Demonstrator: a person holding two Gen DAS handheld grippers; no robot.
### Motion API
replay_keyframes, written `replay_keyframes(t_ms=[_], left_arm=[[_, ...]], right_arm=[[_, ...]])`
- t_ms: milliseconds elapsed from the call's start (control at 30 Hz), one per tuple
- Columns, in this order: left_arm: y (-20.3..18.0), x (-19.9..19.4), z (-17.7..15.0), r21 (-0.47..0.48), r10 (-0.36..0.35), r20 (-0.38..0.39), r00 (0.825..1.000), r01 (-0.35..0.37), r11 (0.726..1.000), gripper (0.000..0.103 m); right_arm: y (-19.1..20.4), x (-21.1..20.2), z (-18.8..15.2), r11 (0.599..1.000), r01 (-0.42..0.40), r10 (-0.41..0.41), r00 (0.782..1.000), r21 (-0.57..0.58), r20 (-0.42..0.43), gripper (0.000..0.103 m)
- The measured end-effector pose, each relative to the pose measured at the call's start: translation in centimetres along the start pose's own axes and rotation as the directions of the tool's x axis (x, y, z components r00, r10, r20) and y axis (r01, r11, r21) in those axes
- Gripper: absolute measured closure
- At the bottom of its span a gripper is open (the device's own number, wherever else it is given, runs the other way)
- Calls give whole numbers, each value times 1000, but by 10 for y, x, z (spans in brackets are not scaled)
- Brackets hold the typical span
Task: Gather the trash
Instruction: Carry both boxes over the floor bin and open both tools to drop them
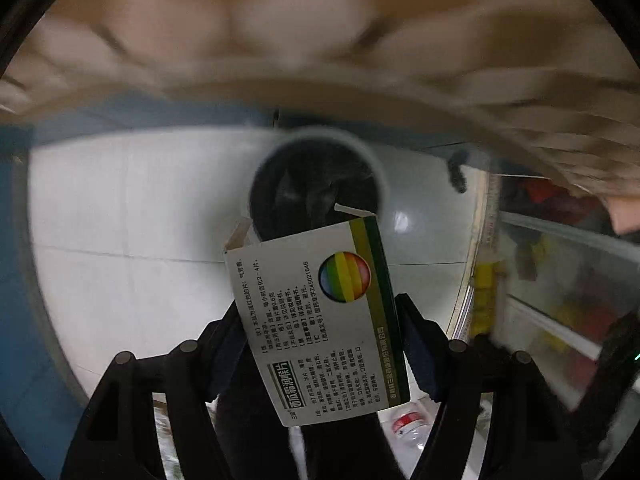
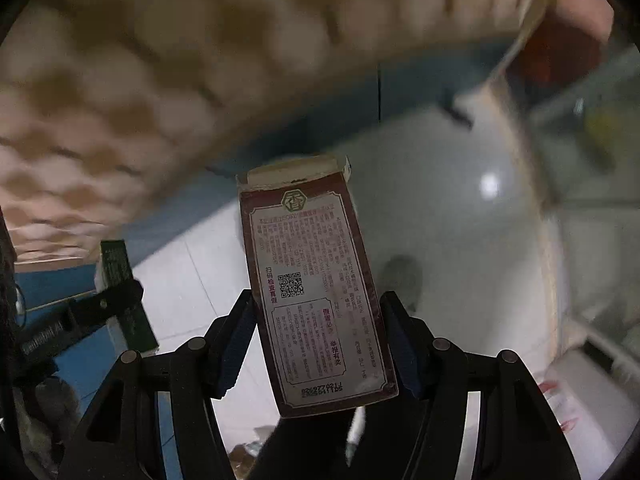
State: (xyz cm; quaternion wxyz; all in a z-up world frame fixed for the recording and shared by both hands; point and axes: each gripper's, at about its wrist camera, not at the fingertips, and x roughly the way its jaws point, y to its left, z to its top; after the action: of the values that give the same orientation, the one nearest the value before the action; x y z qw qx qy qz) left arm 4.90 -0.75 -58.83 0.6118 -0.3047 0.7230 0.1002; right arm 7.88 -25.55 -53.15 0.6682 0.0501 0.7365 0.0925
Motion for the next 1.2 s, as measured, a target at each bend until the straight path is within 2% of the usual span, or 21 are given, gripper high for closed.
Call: replay_keyframes(t_ms=[133, 200, 300, 367, 400, 433, 467, 500, 633, 700, 767, 833, 933, 1067, 1200], left_arm=[[20, 91, 30, -38, -27, -78, 997, 24, 999, 34], [27, 125, 34, -65, -82, -126, 989, 74, 995, 32], [36, 159, 43, -93, -80, -142, 987, 67, 993, 31], [43, 165, 41, -94, -64, -131, 989, 52, 994, 15], [43, 166, 40, -96, -64, -125, 990, 52, 994, 3], [46, 163, 38, -97, -63, -116, 991, 52, 994, 2], [47, 163, 37, -94, -52, -106, 993, 42, 995, 2], [49, 161, 36, -90, -37, -96, 995, 28, 996, 2], [53, 140, 31, -47, 76, -25, 997, -77, 996, 2], [52, 121, 24, -9, 163, 43, 986, -163, 987, 2], [45, 98, 13, 29, 246, 103, 964, -250, 968, 2], [38, 76, 1, 50, 284, 131, 950, -293, 955, 2], [33, 34, -18, 56, 289, 152, 945, -300, 952, 2], [22, -21, -42, 68, 279, 179, 944, -295, 953, 2], [11, -73, -61, 77, 256, 197, 947, -275, 958, 2]], right_arm=[[-13, 113, 7, 1000, -7, 8, 999, 16, -44, 39], [-15, 160, 14, 1000, -17, 18, 998, 20, -60, 39], [-16, 214, 23, 998, -49, 52, 994, 26, -94, 39], [-17, 240, 29, 999, -51, 51, 993, 9, -108, 38], [-17, 252, 31, 999, -54, 53, 991, -3, -119, 37], [-16, 258, 32, 998, -62, 61, 990, -7, -127, 25], [-11, 262, 35, 997, -74, 72, 989, -10, -130, 4], [-9, 263, 34, 996, -86, 83, 989, -23, -127, 0], [-8, 250, 32, 995, -56, 48, 995, -86, -85, 0], [-9, 238, 28, 996, -23, 16, 997, -92, -72, 0], [-14, 228, 29, 995, 14, -19, 999, -98, -51, 0], [-10, 212, 27, 994, 44, -48, 998, -105, -39, 0], [2, 185, 21, 988, 95, -98, 995, -125, -14, 0], [16, 129, 17, 974, 146, -145, 989, -175, 19, 0], [37, 56, 11, 959, 175, -167, 984, -224, 57, 0]])
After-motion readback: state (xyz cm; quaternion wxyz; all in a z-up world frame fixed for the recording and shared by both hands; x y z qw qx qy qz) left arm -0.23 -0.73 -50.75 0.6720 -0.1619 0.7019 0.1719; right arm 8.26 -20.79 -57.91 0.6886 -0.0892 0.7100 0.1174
